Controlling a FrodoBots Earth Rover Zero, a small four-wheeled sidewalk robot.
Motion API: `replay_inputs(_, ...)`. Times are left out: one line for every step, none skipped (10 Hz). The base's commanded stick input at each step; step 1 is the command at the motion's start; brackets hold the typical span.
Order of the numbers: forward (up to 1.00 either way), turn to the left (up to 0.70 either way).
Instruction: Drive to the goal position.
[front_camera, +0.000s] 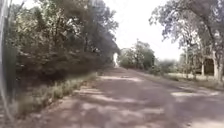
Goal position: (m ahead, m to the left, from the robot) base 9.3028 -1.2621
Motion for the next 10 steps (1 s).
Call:
replay_inputs(0.7,0.0)
replay_inputs(0.7,0.0)
replay_inputs(0.7,0.0)
replay_inputs(0.7,0.0)
replay_inputs(0.7,0.0)
replay_inputs(0.7,0.0)
replay_inputs(0.7,0.0)
replay_inputs(0.7,0.0)
replay_inputs(0.7,0.0)
replay_inputs(0.7,0.0)
